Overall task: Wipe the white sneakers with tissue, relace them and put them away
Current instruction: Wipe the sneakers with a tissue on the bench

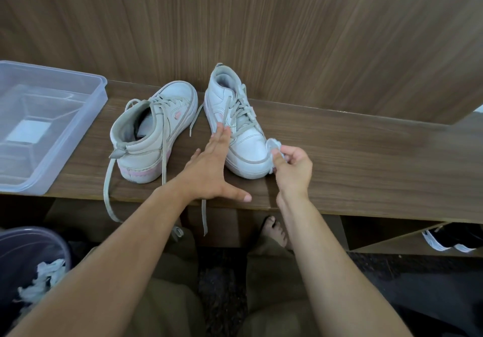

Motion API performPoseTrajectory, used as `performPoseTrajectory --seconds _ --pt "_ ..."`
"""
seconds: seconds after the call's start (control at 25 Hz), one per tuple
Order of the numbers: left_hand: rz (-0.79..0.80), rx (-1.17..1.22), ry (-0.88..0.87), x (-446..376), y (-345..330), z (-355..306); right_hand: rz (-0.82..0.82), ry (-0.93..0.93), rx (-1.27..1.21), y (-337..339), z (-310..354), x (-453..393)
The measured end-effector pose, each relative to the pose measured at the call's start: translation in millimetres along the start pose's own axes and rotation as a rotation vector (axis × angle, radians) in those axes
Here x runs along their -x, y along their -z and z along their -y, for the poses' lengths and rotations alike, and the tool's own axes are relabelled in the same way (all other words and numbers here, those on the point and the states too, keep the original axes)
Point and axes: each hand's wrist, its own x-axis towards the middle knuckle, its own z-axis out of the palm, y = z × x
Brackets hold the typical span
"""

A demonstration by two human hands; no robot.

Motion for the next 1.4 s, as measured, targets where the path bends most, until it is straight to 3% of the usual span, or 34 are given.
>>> performPoseTrajectory --seconds 0.12,0.24,0.28,0.48,0.6,0.72,0.8,0.88,0.96,1.12,1.28,1.4 --pt "-0.008 -0.024 0.072 -1 6 -5 0.097 0.075 0.211 -1 -2 13" --pt "-0.181 -0.308 0.114 1 -2 -13 0.402 0.11 0.342 -2 0 49" --pt "-0.242 -0.357 0.104 3 -8 -16 0.422 0.123 0.393 -1 2 52" --pt "-0.335 -0.224 0.137 6 -13 -28 0.166 0.237 0.404 7 11 39" --pt "-0.338 -0.291 0.158 10 0 -35 0.151 0.5 0.442 2 9 60" --pt "-0.308 -0.015 0.208 21 18 -32 0.156 0.766 0.521 3 18 52" --pt "-0.275 0.139 0.228 27 23 -29 0.047 0.714 0.581 6 28 23" --pt "-0.258 0.145 0.229 29 21 -28 0.018 0.57 0.556 10 33 8" --pt "-0.262 0.182 0.229 28 21 -26 0.138 0.608 0.505 10 34 20" --pt "-0.183 0.184 0.09 35 25 -20 0.426 0.876 0.57 11 33 57" --pt "-0.114 -0.023 0.011 40 27 -26 0.196 0.894 0.63 -4 46 29" --pt "-0.12 -0.037 -0.005 39 29 -27 0.01 0.834 0.665 -14 48 12"
